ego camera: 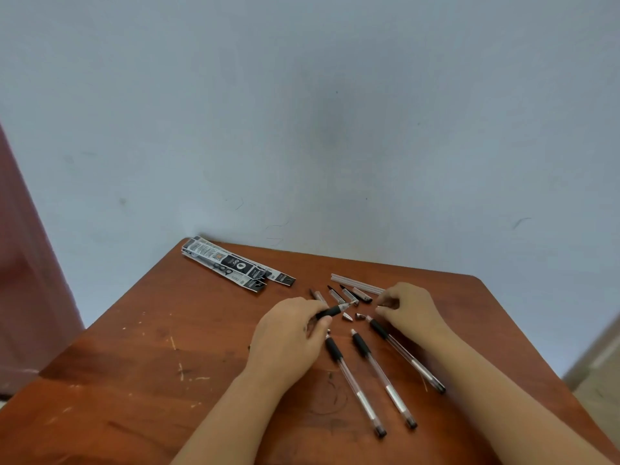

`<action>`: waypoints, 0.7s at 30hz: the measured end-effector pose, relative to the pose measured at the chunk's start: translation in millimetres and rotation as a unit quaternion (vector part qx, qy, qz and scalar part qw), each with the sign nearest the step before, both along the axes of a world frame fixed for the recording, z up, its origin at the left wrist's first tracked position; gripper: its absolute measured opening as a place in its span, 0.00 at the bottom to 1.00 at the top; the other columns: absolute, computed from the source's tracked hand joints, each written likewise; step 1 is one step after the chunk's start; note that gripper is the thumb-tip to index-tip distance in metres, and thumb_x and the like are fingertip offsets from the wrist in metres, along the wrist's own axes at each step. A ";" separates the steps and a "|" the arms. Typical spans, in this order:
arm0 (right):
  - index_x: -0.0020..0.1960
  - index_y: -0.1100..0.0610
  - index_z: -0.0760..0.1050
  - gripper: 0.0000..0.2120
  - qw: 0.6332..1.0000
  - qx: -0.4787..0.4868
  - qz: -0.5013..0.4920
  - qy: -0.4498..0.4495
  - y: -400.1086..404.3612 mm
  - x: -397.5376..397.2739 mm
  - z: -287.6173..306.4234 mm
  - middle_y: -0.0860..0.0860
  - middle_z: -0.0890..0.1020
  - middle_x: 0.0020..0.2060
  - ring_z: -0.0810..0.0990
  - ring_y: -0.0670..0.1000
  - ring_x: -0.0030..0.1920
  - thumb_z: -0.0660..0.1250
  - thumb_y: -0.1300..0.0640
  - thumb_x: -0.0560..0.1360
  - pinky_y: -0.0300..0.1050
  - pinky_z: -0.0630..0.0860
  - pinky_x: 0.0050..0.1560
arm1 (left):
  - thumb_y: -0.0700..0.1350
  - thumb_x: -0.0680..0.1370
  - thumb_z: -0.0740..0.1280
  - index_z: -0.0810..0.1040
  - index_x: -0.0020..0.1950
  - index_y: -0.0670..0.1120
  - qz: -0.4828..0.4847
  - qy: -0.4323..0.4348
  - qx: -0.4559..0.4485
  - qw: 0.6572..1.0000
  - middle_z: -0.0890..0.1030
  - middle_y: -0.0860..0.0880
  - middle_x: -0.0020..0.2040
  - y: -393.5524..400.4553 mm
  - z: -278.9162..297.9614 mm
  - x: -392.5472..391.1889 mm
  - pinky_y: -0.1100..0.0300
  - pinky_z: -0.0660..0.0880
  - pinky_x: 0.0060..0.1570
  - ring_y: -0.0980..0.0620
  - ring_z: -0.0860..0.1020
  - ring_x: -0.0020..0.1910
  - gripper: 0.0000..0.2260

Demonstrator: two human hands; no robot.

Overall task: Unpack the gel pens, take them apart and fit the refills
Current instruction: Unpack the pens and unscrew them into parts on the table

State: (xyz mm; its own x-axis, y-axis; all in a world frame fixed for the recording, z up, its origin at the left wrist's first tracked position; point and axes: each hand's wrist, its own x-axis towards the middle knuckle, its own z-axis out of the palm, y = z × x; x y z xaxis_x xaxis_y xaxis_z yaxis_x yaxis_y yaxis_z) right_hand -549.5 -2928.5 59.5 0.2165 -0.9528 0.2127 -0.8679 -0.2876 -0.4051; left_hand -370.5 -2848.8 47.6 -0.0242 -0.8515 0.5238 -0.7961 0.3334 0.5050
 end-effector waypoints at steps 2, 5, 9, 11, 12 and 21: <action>0.49 0.57 0.78 0.07 1.000 0.009 -0.001 -0.015 -4.4 2.2 -1.7 0.52 0.80 0.49 0.71 0.44 0.44 0.65 0.60 0.72 0.33 0.65 0.43 | 0.49 0.78 0.59 0.73 0.60 0.53 0.001 0.000 0.002 1.000 0.77 0.56 0.49 0.0 0.2 0.2 0.68 0.66 0.47 0.61 0.68 0.45 0.12; 0.45 0.57 0.78 0.04 1.000 0.010 -0.011 -0.016 -7.4 4.2 -2.0 0.52 0.81 0.48 0.72 0.45 0.44 0.66 0.59 0.72 0.33 0.66 0.42 | 0.49 0.78 0.58 0.73 0.60 0.53 0.000 -0.011 0.013 1.000 0.77 0.55 0.51 0.4 1.0 -0.3 0.67 0.67 0.49 0.58 0.71 0.49 0.12; 0.45 0.57 0.78 0.06 1.000 0.000 0.001 0.019 -9.9 6.1 -4.0 0.52 0.81 0.46 0.71 0.45 0.43 0.66 0.55 0.72 0.34 0.66 0.40 | 0.49 0.78 0.58 0.73 0.61 0.53 -0.001 -0.020 0.017 1.000 0.77 0.54 0.53 0.2 1.9 -0.8 0.66 0.67 0.51 0.57 0.72 0.52 0.12; 0.47 0.57 0.79 0.08 0.999 -0.001 0.010 0.031 -8.1 6.7 -4.0 0.51 0.81 0.45 0.72 0.45 0.43 0.65 0.53 0.73 0.32 0.65 0.36 | 0.50 0.78 0.58 0.72 0.62 0.53 -0.001 -0.032 0.023 0.999 0.77 0.54 0.53 0.6 1.5 -0.6 0.67 0.66 0.52 0.57 0.71 0.53 0.13; 0.48 0.57 0.79 0.10 0.999 -0.010 0.014 0.032 -5.8 6.2 -3.3 0.51 0.81 0.45 0.72 0.45 0.44 0.64 0.52 0.73 0.34 0.65 0.37 | 0.50 0.78 0.58 0.72 0.62 0.53 -0.004 -0.036 0.026 0.999 0.76 0.55 0.54 0.2 1.4 -0.9 0.67 0.66 0.52 0.58 0.71 0.53 0.13; 0.54 0.52 0.77 0.10 0.986 -0.021 0.148 -0.075 58.6 -3.4 20.8 0.36 0.74 0.39 0.72 0.33 0.38 0.61 0.53 0.75 0.25 0.67 0.39 | 0.45 0.70 0.67 0.81 0.48 0.49 -0.071 -0.127 -0.016 0.989 0.81 0.52 0.39 4.4 6.6 -7.0 0.61 0.74 0.38 0.53 0.78 0.40 0.08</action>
State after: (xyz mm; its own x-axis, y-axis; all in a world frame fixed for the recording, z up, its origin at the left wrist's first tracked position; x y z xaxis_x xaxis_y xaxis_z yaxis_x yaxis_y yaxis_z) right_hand -552.8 -2869.9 80.3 0.4466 -0.8425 0.3014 -0.6743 -0.5383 -0.5055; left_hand -377.5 -2844.4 54.2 -0.2773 -0.8128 0.5123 -0.8397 0.4642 0.2820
